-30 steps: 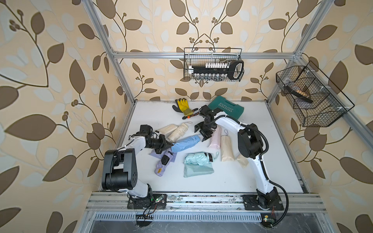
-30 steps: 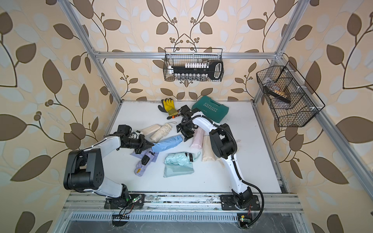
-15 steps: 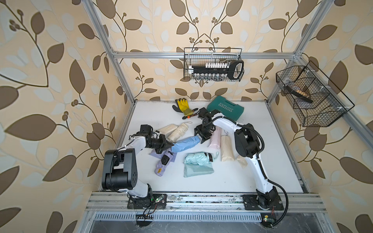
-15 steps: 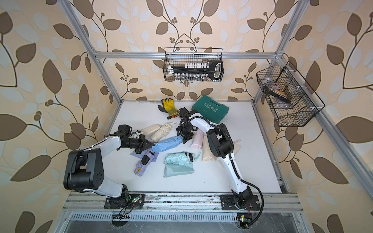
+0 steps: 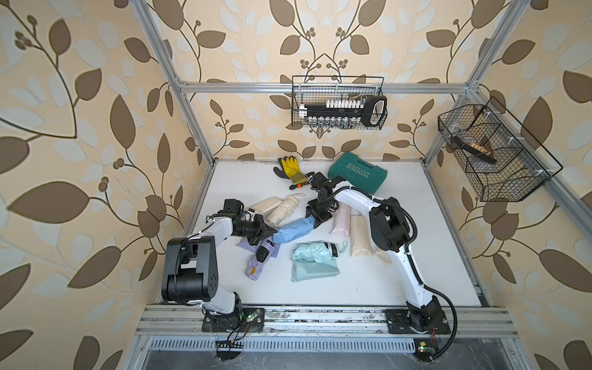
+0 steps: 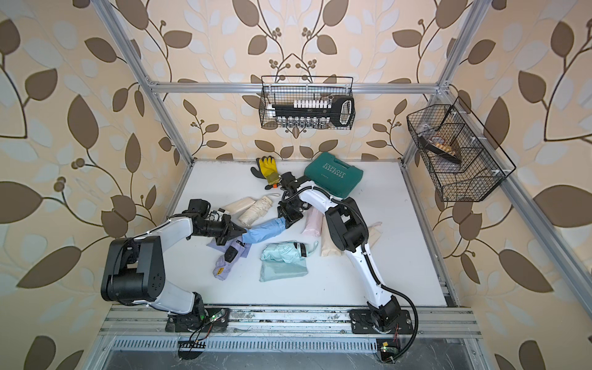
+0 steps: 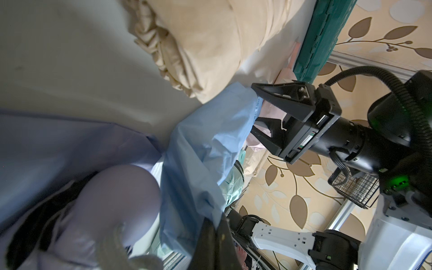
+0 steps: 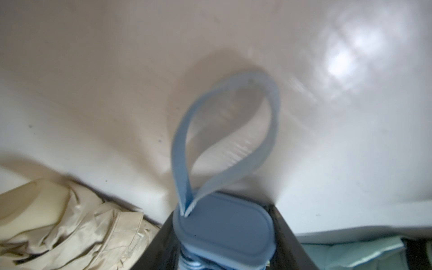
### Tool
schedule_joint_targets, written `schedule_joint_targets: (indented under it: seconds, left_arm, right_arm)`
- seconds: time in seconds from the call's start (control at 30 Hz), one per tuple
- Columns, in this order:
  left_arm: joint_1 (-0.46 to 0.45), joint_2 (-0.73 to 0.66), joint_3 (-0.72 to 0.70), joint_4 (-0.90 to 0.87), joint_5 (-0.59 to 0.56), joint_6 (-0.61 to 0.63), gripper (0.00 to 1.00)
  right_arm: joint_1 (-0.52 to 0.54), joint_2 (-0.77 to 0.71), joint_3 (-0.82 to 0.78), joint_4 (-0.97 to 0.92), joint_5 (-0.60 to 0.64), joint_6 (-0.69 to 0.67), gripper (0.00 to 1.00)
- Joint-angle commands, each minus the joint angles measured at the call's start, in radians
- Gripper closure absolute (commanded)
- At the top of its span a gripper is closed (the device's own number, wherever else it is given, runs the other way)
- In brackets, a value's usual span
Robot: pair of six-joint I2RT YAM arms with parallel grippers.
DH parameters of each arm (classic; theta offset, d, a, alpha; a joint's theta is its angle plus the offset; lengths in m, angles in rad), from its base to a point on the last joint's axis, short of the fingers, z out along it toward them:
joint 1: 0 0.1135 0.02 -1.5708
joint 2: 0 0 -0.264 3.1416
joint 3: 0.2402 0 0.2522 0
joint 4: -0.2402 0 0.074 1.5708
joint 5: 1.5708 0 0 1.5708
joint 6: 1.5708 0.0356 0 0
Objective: Take umbrellas out of sleeves
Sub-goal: Take out the umbrella from the umbrella sleeve.
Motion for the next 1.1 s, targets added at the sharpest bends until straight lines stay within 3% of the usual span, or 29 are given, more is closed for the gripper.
schedule_joint_targets:
  seconds: [0.0,0.5,1.07]
  left_arm:
    - [-0.011,-0.024,-0.001,0.001,0.025,0.0,1.0]
    - [-0.009,0.013,0.004,-0.014,0.007,0.028,1.0]
    - [-0.008,0.133,-0.03,0.098,0.002,-0.015,1.0]
  right_arm:
    - [0.0,0.016,-0.06,0.006,0.05,0.011,0.65]
    - [-0.118,-0.088,-0.029,0.006,0.214,-0.137,0.7]
    - [-0.254,-0.194,0.029,0.007,0.269,-0.277,0.71]
